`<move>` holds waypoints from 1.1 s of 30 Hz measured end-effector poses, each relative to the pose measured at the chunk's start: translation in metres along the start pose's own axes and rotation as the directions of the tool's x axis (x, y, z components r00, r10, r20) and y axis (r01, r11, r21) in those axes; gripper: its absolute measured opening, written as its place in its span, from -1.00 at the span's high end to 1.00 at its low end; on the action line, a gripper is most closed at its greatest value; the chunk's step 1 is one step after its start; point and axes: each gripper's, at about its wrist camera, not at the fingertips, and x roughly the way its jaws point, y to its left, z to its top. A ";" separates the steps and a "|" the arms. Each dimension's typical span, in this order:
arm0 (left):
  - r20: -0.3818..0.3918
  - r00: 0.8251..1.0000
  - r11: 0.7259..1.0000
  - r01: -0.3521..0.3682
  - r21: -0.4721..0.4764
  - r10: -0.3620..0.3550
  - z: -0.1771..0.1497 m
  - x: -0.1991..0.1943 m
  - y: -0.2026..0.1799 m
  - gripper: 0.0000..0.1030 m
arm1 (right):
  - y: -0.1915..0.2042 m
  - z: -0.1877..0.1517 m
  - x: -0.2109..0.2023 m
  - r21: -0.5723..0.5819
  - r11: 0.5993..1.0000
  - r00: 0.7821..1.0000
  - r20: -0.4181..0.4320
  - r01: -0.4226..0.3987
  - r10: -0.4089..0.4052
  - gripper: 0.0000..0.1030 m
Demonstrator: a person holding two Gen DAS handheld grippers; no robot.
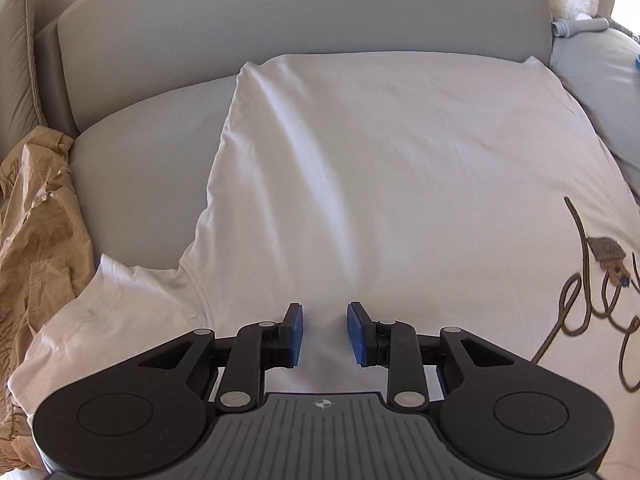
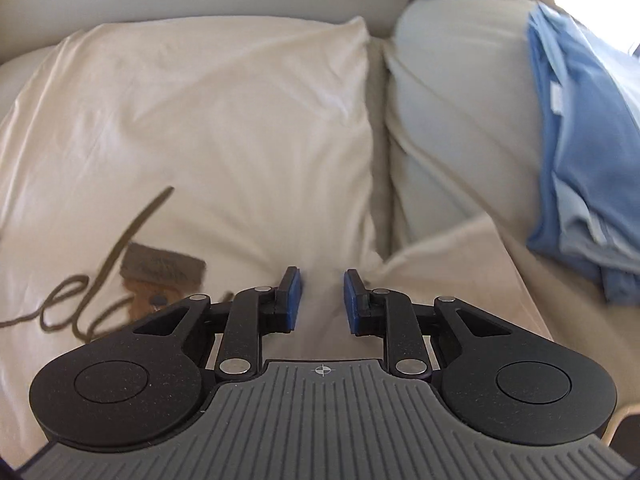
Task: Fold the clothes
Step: 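Raise both open grippers back above the whole sweatshirt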
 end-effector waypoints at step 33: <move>0.017 0.998 0.997 0.063 0.041 -0.064 -0.100 -0.077 -0.031 0.44 | 0.030 -0.092 -0.093 0.015 0.990 0.989 -0.058 -0.137 0.138 0.59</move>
